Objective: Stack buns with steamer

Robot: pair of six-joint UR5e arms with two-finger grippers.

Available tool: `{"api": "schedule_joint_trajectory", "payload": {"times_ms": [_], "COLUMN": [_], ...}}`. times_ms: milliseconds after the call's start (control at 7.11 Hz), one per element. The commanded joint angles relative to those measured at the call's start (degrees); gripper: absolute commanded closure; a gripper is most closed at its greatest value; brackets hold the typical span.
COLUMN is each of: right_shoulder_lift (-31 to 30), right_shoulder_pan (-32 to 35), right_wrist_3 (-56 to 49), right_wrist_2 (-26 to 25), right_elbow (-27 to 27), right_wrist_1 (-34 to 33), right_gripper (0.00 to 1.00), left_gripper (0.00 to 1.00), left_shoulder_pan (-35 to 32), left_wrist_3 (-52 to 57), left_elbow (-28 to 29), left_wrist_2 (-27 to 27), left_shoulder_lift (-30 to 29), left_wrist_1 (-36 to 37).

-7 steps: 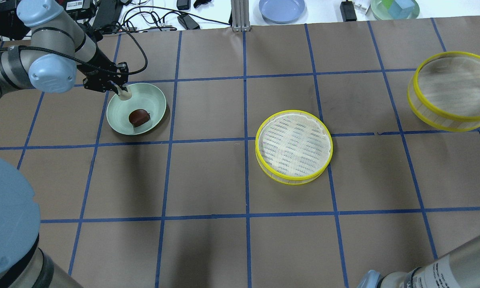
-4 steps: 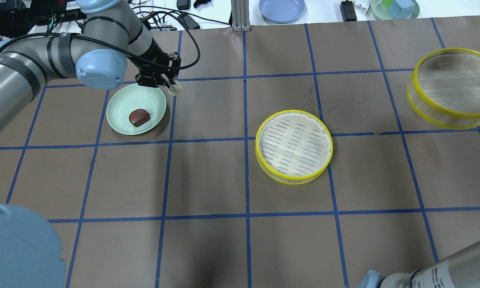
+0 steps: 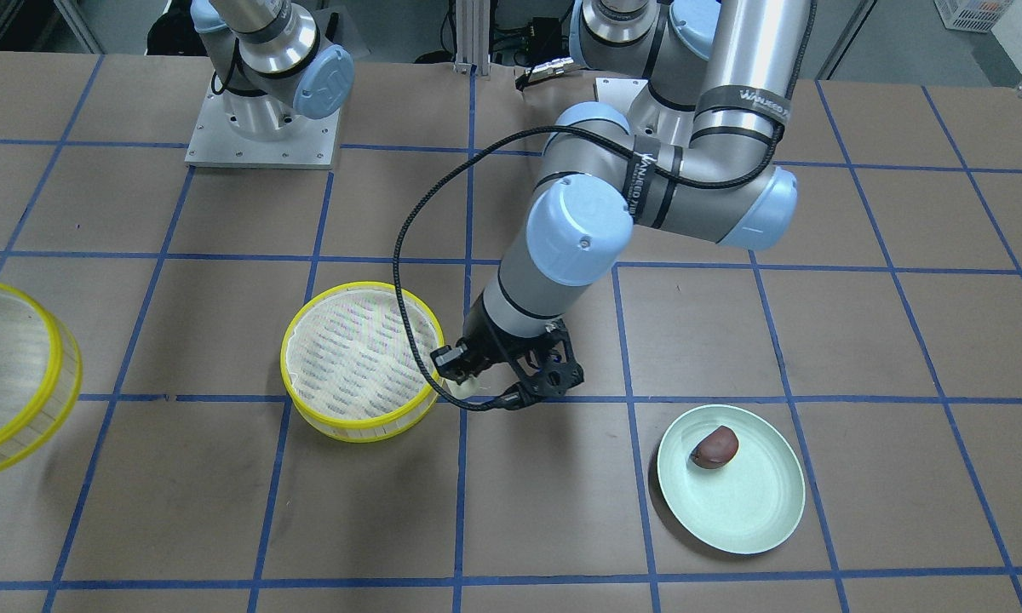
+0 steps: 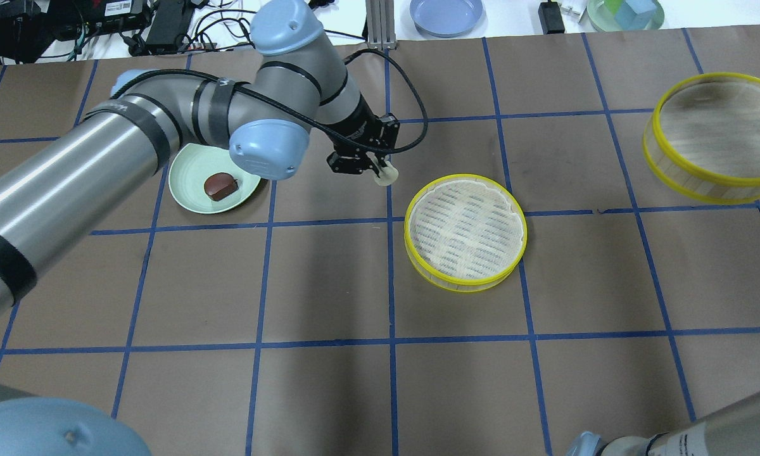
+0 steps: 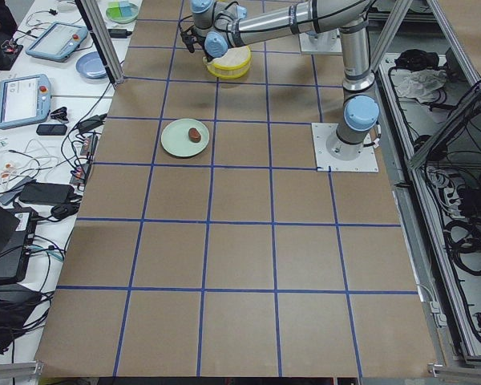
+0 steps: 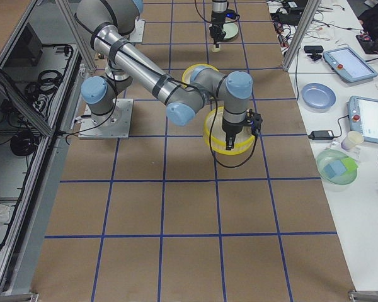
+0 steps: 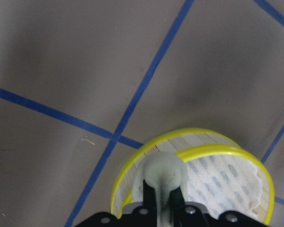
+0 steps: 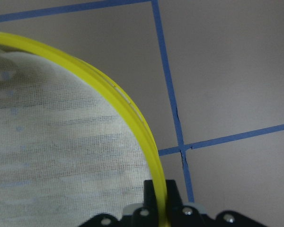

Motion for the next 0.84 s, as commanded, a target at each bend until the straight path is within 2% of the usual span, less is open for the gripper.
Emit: {"api": "schedule_joint_trajectory", "payload": {"times_ms": [0, 141, 281, 422, 703], "right_shoulder_lift": [-1.67, -1.84, -2.19, -2.63, -4.39], "right_shoulder_pan": [1.75, 1.84, 2.1, 2.88, 5.95], "right_wrist_3": [-1.58, 0.06, 1.21, 2.87, 9.19], "right_wrist_2": [2.41, 3.2, 3.82, 3.74, 3.65], "right_elbow": [1.79, 1.79, 1.79, 1.79, 2.49], "right_wrist_1": [0.27, 0.44, 2.53, 2.73, 4.4], "right_gripper": [1.0, 1.0, 1.0, 1.0, 1.0], "left_gripper": [1.0, 1.0, 0.85, 0.03, 0.0], "left_shoulder_pan": [-5.76, -7.18, -7.8, -7.8, -7.8], "left_wrist_3": [-1.37, -1.55, -1.46, -1.02, 2.04], "left_elbow": [-1.46, -2.6, -3.92, -4.19, -3.93], "left_wrist_2": [-0.42, -0.42, -0.51, -0.42, -0.42], "left_shoulder_lift": [-0.98, -1.59, -2.29, -2.65, -2.48], "left_wrist_1": [0.6, 2.87, 6.28, 7.36, 7.55]}}
